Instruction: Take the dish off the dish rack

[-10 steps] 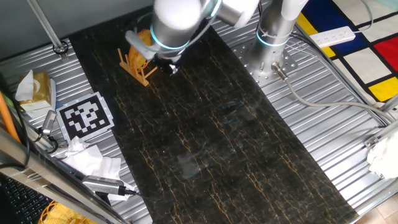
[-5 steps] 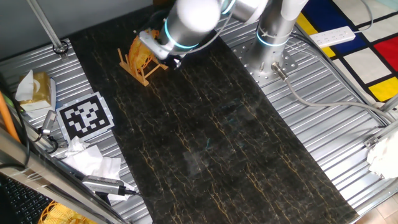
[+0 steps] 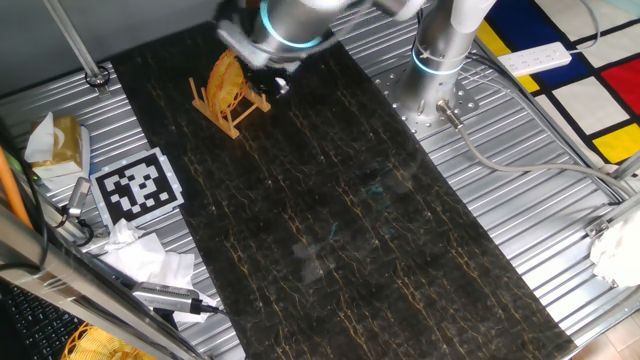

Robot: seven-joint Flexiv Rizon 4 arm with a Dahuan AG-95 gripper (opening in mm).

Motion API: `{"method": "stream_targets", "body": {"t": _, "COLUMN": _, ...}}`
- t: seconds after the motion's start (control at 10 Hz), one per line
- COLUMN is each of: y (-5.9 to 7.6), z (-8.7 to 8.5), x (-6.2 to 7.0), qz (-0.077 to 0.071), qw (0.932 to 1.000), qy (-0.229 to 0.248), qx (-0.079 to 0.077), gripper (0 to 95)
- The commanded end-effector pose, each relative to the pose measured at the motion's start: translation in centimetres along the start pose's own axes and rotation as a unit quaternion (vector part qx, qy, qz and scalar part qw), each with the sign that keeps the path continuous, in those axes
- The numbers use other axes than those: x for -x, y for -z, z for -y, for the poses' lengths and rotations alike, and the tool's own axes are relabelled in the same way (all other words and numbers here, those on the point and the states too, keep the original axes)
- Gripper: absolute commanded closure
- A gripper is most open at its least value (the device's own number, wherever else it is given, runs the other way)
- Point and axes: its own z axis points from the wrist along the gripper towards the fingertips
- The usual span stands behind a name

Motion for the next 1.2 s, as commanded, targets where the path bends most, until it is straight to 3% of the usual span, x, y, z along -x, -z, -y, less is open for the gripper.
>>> {"method": "stream_targets", "body": {"t": 0.1, "y": 0.7, "z": 0.5, "x": 1.1, "qz": -0.093, "qw": 0.9954, "qy": 0.008, "qx": -0.023, "gripper": 95.0}}
{"method": "stream_targets", "body": {"t": 0.2, "y": 0.5, "z": 0.5, "x": 1.1, "qz": -0.104, "qw": 0.9935, "qy": 0.016, "qx": -0.045, "gripper": 95.0}}
{"method": "stream_targets", "body": {"t": 0.3, "y": 0.0, "z": 0.4, "x": 0.9, "qz": -0.123, "qw": 0.9879, "qy": 0.032, "qx": -0.089, "gripper": 95.0}}
{"method": "stream_targets", "body": {"t": 0.7, "y": -1.9, "z": 0.8, "x": -0.3, "qz": -0.116, "qw": 0.9868, "qy": 0.056, "qx": -0.097, "gripper": 95.0}}
{"method": "stream_targets", "body": {"t": 0.8, "y": -2.2, "z": 1.4, "x": -1.1, "qz": -0.108, "qw": 0.9869, "qy": 0.062, "qx": -0.102, "gripper": 76.0}}
{"method": "stream_targets", "body": {"t": 1.0, "y": -2.4, "z": 2.4, "x": -2.1, "qz": -0.090, "qw": 0.9873, "qy": 0.075, "qx": -0.108, "gripper": 76.0}}
{"method": "stream_targets", "body": {"t": 1.1, "y": -2.3, "z": 2.9, "x": -2.3, "qz": -0.081, "qw": 0.9882, "qy": 0.076, "qx": -0.106, "gripper": 57.0}}
{"method": "stream_targets", "body": {"t": 1.2, "y": -2.0, "z": 3.2, "x": -2.4, "qz": -0.074, "qw": 0.9893, "qy": 0.072, "qx": -0.103, "gripper": 57.0}}
